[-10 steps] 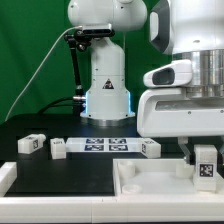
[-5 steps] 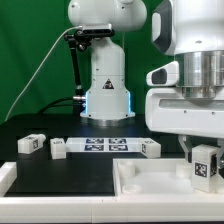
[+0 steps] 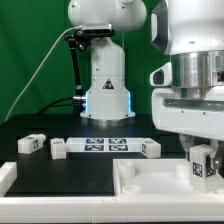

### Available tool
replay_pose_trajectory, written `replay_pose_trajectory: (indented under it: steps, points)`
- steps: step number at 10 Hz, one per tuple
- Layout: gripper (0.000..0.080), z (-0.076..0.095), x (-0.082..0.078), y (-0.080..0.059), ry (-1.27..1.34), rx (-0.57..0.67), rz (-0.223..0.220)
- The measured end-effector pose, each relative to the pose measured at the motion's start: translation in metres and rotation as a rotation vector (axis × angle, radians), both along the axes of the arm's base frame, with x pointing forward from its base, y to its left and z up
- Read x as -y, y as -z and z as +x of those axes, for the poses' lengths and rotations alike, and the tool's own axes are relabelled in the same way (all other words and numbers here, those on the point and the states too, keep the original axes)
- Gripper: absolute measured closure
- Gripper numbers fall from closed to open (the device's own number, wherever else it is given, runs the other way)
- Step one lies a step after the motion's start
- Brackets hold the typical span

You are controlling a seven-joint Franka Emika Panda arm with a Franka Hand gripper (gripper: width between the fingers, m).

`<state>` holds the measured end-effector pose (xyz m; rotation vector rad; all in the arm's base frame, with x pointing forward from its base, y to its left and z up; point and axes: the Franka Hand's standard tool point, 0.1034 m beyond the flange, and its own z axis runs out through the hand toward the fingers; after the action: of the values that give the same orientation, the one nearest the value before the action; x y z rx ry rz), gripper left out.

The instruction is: Assemble one leg

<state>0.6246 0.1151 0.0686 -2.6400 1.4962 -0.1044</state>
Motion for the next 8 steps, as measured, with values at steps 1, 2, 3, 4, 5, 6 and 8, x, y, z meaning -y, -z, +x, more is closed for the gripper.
replay_pose_trajectory:
  steps: [1,2,3,4,5,6,8]
  points:
    - [0.0395,0.0000,0.0004,0.0000,-0.039,0.002,-0.004]
    - [0.0262,0.0001,0.0005,-0.0002,-0.145,0.006,-0.020]
    - [0.0173,0.0008,0.0000,-0.0008,-0.301,0.016,-0.038]
    - [0.0157,0.0005,-0.0016,-0.0008,-0.431,0.023,-0.054]
    - [0.0157,0.0000,-0.0037,-0.0006,-0.544,0.028,-0.070]
    - [0.0157,-0.0002,-0.0045,-0.0004,-0.611,0.031,-0.076]
    - [0.0150,0.0013,-0.0054,-0.0022,-0.891,0.034,-0.133]
